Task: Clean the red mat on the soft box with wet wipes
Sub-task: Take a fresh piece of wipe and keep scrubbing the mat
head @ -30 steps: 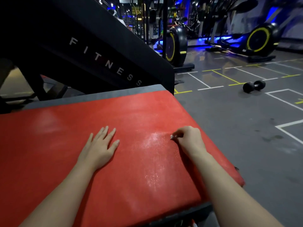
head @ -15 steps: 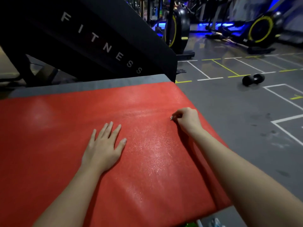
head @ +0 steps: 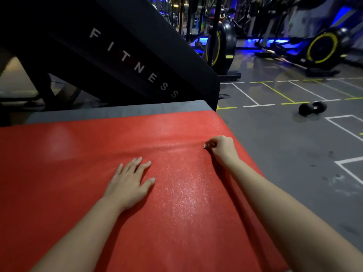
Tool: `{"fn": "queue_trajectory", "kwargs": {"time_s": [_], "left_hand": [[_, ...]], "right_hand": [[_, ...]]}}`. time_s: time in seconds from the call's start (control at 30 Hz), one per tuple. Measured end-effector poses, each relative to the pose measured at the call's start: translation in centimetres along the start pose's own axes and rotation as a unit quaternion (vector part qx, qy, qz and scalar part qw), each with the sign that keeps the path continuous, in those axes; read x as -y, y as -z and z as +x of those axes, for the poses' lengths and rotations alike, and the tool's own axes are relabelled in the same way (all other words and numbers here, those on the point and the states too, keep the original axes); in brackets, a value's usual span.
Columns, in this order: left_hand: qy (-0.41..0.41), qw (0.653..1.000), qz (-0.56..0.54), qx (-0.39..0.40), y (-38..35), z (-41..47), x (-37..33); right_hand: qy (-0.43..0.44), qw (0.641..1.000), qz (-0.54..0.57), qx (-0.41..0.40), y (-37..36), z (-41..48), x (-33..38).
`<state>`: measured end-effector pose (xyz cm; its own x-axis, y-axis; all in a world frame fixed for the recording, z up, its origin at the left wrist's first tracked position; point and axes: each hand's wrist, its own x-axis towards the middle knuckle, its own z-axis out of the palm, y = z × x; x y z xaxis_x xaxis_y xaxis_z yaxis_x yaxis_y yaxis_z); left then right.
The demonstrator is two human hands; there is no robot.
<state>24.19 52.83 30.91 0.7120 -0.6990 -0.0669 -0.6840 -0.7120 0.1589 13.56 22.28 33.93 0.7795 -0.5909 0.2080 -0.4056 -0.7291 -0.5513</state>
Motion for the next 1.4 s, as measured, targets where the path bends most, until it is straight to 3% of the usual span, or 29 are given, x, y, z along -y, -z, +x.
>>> {"fn": "queue_trajectory", "kwargs": {"time_s": [0.17, 0.33, 0.47, 0.63, 0.8, 1.1, 1.27, 1.4], "left_hand": [[-0.029, 0.993, 0.041, -0.107, 4.1, 4.3, 1.0], [-0.002, 0.999, 0.002, -0.043, 1.9, 8.4, 2.8], [0.021, 0.998, 0.002, -0.054, -0.5, 9.1, 2.7], [0.018, 0.998, 0.001, -0.065, -0.8, 9.4, 3.2], [0.025, 0.997, 0.006, -0.072, -0.8, 9.6, 3.0], [0.023, 0.997, 0.003, -0.069, -0.8, 9.6, 3.2], [0.020, 0.997, -0.002, -0.077, -0.9, 9.6, 3.1], [0.024, 0.997, 0.009, -0.072, -0.9, 9.5, 2.9]], "right_hand": [[0.051, 0.998, -0.037, 0.016, -0.3, -0.6, -1.5], [0.073, 0.997, -0.022, 0.006, -0.9, 1.5, -1.8], [0.084, 0.996, -0.023, -0.026, -2.7, 6.2, -1.0], [0.041, 0.997, -0.054, 0.022, -2.9, 11.3, -0.5], [0.068, 0.990, -0.099, 0.078, -1.8, 12.4, -0.6], [-0.020, 0.998, 0.025, -0.061, -6.6, 18.9, 0.4], [0.043, 0.993, -0.107, 0.005, -5.1, 18.7, 0.2], [0.039, 0.995, -0.094, 0.017, -4.9, 19.8, 0.8]]}}
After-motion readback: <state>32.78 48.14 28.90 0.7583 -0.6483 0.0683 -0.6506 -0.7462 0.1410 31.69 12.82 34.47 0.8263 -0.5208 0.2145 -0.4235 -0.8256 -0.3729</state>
